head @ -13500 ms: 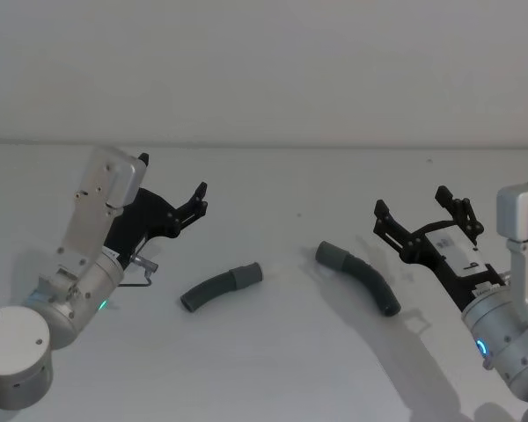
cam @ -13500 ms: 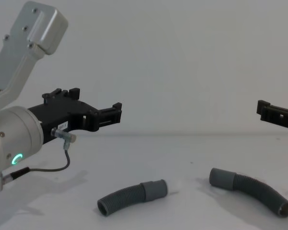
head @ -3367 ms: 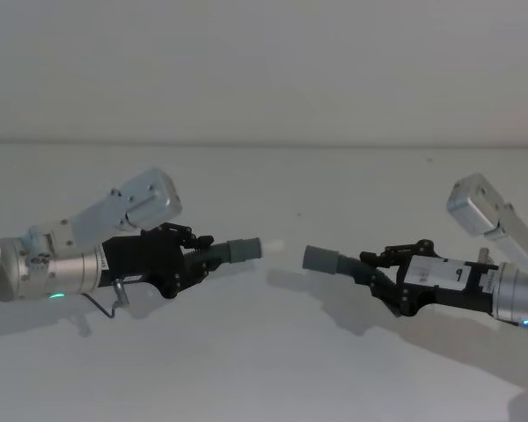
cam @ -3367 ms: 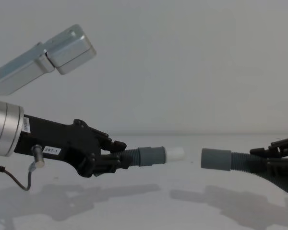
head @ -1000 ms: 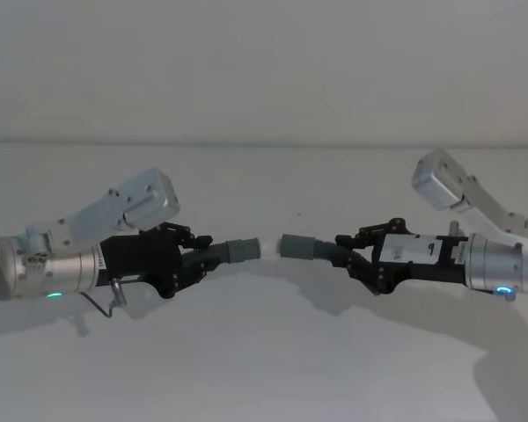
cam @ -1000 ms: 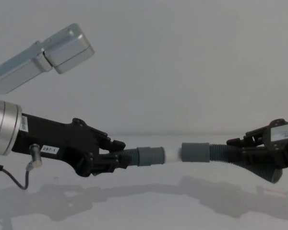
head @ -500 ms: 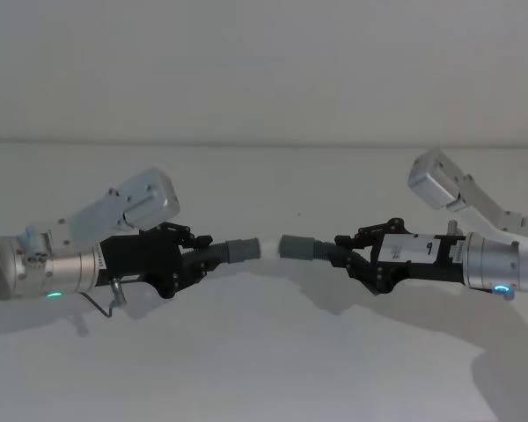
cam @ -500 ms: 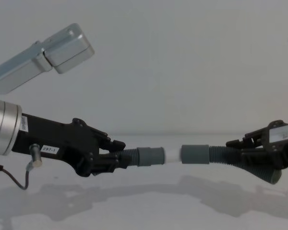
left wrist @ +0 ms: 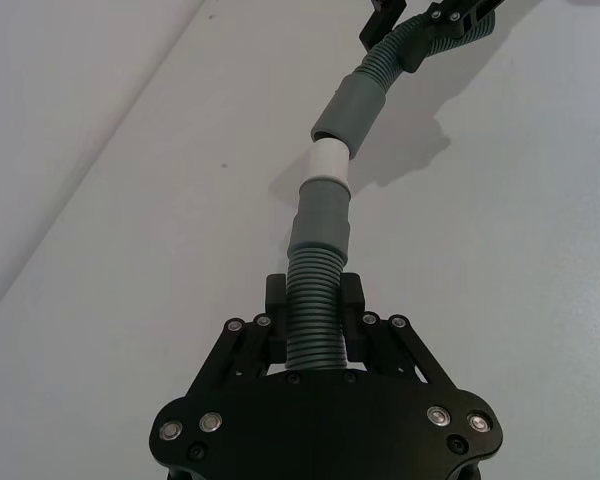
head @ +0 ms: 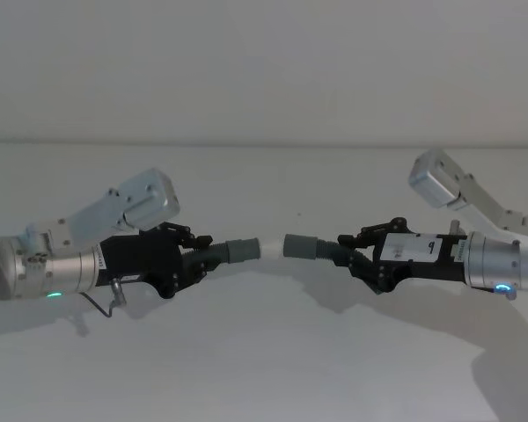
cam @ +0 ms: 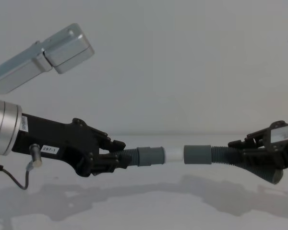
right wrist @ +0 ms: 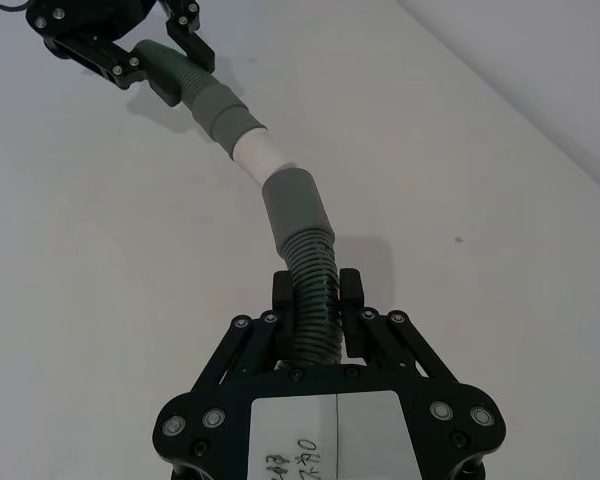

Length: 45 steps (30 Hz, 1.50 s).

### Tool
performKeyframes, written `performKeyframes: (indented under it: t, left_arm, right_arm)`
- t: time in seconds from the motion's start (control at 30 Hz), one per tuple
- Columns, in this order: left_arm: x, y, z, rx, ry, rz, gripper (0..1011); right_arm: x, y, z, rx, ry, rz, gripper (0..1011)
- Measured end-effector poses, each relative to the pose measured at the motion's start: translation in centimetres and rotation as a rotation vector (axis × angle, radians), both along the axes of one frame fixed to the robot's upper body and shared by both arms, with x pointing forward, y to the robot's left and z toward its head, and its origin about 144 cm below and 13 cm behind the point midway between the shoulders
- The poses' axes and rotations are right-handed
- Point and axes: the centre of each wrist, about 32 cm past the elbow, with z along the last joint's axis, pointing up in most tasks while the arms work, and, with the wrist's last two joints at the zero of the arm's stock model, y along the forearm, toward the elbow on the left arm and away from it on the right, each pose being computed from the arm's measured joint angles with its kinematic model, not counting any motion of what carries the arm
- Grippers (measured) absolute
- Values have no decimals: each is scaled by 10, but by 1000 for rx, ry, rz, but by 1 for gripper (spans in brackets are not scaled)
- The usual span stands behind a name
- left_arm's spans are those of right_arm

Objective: Use both hands to pick up one end of the pipe from the table, align the ends, and insert them.

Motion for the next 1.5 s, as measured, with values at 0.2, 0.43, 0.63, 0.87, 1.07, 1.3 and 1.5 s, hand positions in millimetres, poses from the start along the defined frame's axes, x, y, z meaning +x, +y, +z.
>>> performKeyframes:
  t: [0.2, 0.43, 0.63, 0.87, 1.07, 1.3, 1.5]
  left_arm:
    - [0, 0, 0, 0, 0, 0, 302]
    - [0, 0, 0, 0, 0, 0, 302]
    - [0, 0, 0, 0, 0, 0, 302]
    - [0, 0, 0, 0, 0, 0, 302]
    - [0, 0, 0, 0, 0, 0, 302]
    - [0, 0, 0, 0, 0, 0, 302]
    - [0, 0, 0, 0, 0, 0, 302]
  right_arm:
    - [0, 1, 0, 3, 1, 3, 259]
    - [2, 5, 0, 9, 3, 11, 259]
    - [2, 6, 0, 12, 2, 15, 259]
    - [3, 7, 0, 15, 1, 18, 259]
    - [3, 8, 0, 17, 1, 19, 259]
    - [3, 8, 0, 18, 1, 20, 259]
    - [3, 9, 0, 19, 1, 20, 259]
